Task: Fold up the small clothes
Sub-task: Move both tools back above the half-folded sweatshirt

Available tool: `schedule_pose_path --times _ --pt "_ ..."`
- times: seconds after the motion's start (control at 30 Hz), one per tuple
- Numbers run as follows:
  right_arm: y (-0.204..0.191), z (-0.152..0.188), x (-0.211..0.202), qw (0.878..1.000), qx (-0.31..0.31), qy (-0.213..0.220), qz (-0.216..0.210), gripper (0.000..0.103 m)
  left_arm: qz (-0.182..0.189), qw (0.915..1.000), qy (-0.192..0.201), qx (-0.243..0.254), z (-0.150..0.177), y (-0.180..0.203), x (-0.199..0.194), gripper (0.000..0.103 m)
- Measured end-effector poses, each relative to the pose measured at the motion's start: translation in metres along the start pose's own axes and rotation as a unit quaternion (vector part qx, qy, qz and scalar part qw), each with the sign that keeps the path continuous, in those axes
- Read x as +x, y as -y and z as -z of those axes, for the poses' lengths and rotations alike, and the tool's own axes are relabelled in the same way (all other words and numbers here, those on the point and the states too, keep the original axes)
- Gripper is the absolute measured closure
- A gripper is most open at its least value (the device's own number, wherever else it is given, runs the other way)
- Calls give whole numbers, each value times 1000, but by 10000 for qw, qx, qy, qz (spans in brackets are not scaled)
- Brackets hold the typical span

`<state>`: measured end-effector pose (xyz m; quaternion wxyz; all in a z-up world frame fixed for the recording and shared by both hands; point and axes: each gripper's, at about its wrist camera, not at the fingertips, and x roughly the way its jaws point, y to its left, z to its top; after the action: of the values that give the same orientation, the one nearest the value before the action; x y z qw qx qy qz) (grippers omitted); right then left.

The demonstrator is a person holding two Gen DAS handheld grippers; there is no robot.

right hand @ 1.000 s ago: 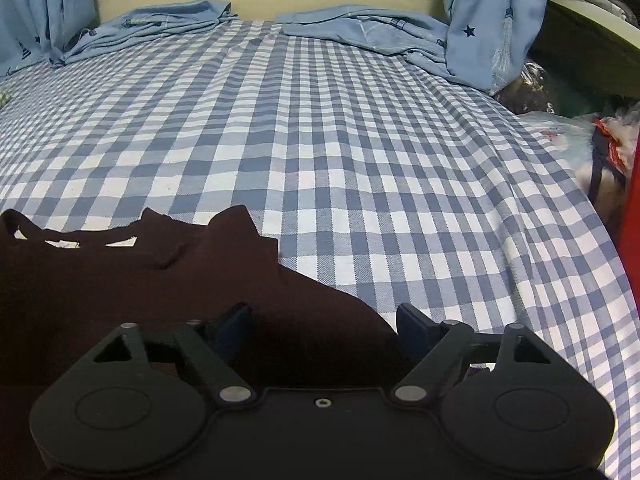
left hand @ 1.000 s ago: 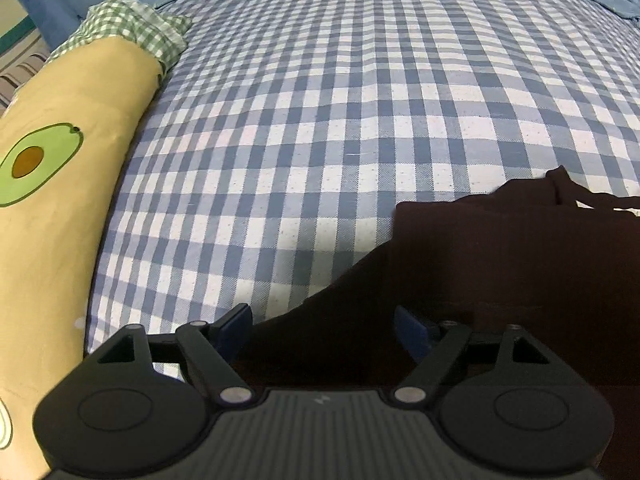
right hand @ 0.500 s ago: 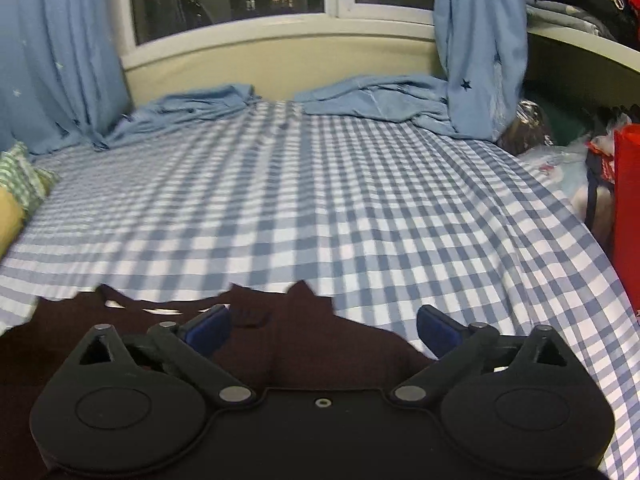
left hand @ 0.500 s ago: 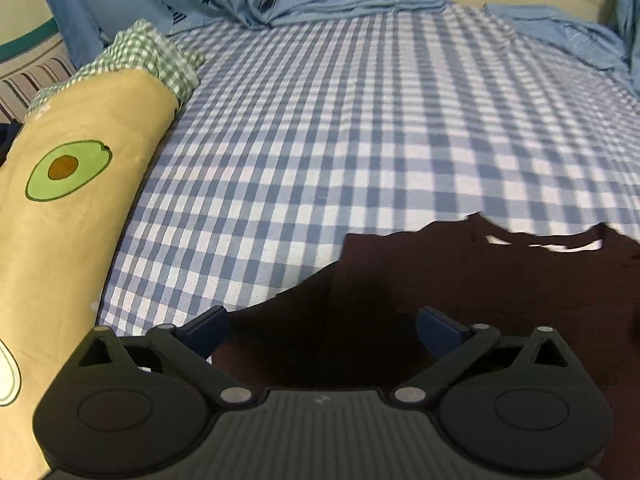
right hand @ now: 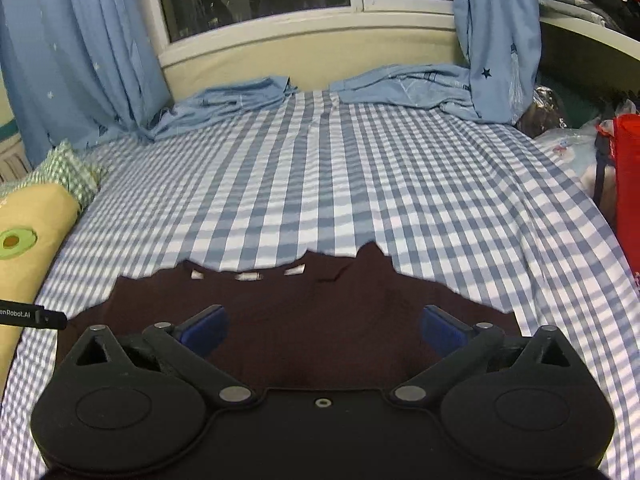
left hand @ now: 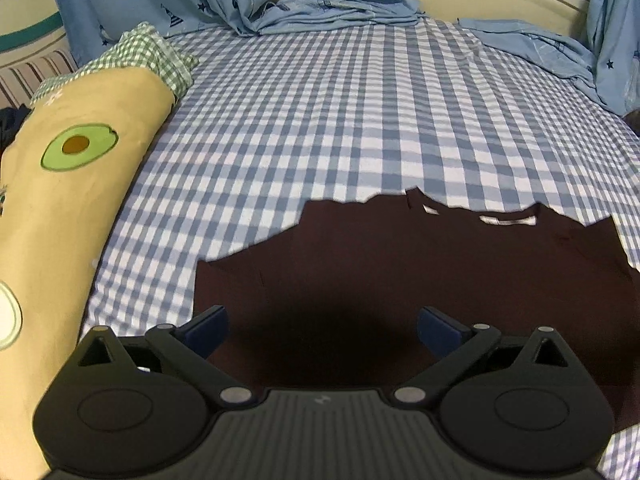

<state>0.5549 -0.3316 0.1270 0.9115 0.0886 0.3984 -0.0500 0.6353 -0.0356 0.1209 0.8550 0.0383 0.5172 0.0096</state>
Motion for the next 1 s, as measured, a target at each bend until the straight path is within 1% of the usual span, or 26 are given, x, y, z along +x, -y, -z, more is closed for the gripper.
schedule_pose_path --times 0.13,0.27,0.43,0.63,0.73,1.0 --pt "-12 15 -2 9995 -175 -258 44 1 15 9999 -151 -50 19 2 1 1" --pt "-20 26 4 9981 -170 -599 28 1 -21 9993 -346 -110 40 3 5 1" --pt "-34 40 7 9960 -124 -877 133 1 -132 9981 -574 -205 68 -3 11 1" --pt "-50 48 9 9950 -150 -983 60 1 -217 9949 -925 -335 99 -19 19 1" --pt "-55 50 10 9947 -195 -1006 33 1 -266 9933 -1044 -409 110 -27 22 1" --pt "-61 53 18 9935 -217 -1120 52 1 -421 9894 -1223 -666 121 -45 31 1"
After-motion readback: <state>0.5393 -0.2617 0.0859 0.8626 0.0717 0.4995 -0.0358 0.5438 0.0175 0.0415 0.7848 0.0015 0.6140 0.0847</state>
